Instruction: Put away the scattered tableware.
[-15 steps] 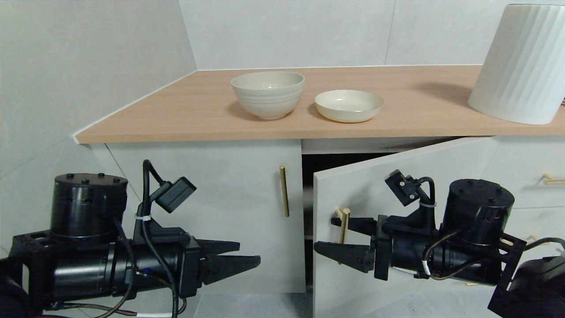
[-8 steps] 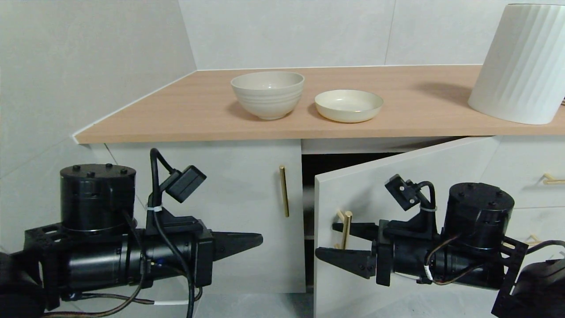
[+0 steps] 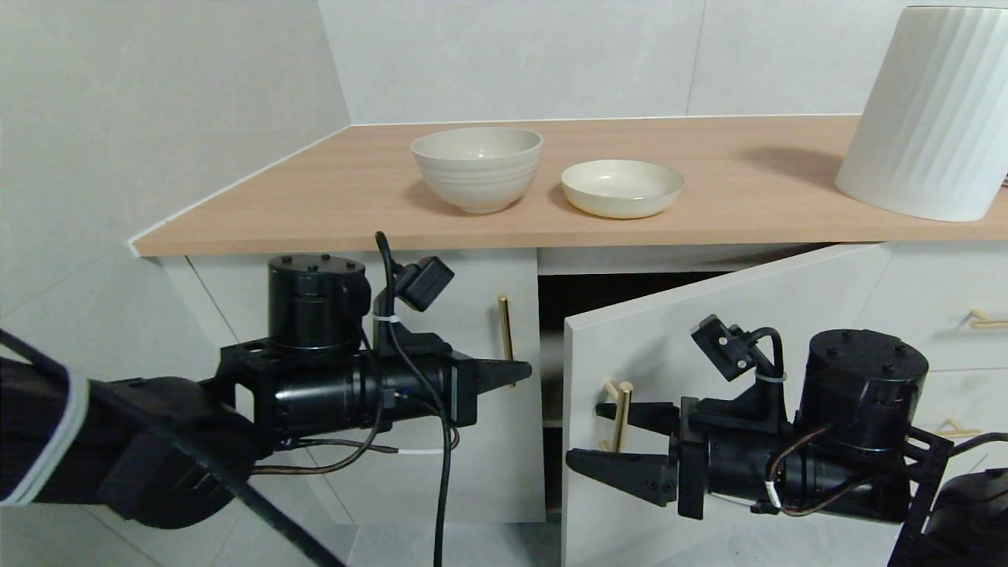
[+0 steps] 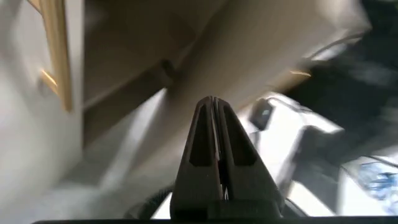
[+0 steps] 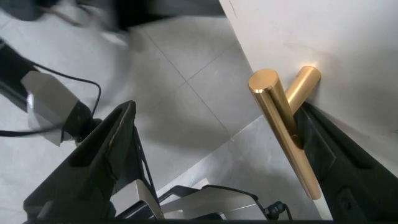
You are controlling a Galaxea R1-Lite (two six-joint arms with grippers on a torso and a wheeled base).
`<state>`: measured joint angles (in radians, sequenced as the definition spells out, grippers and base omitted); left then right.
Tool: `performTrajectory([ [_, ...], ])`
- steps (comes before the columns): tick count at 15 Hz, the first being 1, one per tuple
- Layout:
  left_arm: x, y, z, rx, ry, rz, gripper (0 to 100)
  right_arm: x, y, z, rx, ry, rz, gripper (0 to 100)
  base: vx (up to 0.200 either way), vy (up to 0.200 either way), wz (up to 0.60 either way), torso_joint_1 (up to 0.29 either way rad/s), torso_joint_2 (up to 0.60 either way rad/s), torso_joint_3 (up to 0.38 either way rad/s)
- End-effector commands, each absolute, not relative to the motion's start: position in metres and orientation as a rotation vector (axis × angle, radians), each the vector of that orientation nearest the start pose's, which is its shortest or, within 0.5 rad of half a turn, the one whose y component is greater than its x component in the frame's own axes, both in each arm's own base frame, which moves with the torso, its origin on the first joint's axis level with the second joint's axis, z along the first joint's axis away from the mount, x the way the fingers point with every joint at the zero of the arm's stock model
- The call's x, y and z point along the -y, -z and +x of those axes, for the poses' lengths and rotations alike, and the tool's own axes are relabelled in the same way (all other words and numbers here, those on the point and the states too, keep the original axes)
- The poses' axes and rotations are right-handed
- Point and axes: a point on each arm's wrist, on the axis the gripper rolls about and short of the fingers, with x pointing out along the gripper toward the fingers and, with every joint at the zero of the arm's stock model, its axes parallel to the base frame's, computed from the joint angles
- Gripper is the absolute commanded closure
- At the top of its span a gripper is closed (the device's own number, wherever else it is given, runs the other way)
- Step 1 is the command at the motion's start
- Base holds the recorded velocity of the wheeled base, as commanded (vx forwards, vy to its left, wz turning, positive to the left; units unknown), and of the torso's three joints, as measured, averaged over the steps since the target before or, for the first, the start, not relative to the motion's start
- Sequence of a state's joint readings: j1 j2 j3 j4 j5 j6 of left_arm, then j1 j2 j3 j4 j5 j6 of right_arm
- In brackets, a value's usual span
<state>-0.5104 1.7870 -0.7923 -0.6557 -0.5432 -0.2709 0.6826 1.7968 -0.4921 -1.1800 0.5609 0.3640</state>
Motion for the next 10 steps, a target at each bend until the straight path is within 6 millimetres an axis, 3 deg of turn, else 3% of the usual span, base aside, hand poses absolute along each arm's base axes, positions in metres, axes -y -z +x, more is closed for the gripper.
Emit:
performTrajectory([
  [1, 0.174, -0.119, 0.287, -0.535, 0.970, -0.234, 100, -0.188, -0.132, 0.213, -0.352, -1.205, 0.307, 0, 0.000, 0.000, 0.00, 0.000, 0.00, 0.000],
  [4, 0.197, -0.097, 0.293, -0.448, 0.951, -0.220, 100, -0.188, -0.131, 0.211, -0.340, -1.209, 0.285, 0, 0.000, 0.000, 0.00, 0.000, 0.00, 0.000],
  [10, 0.217, -0.094, 0.283, -0.267, 1.038, -0.226, 100, -0.188, -0.132, 0.212, -0.331, -1.209, 0.278, 0, 0.000, 0.000, 0.00, 0.000, 0.00, 0.000],
])
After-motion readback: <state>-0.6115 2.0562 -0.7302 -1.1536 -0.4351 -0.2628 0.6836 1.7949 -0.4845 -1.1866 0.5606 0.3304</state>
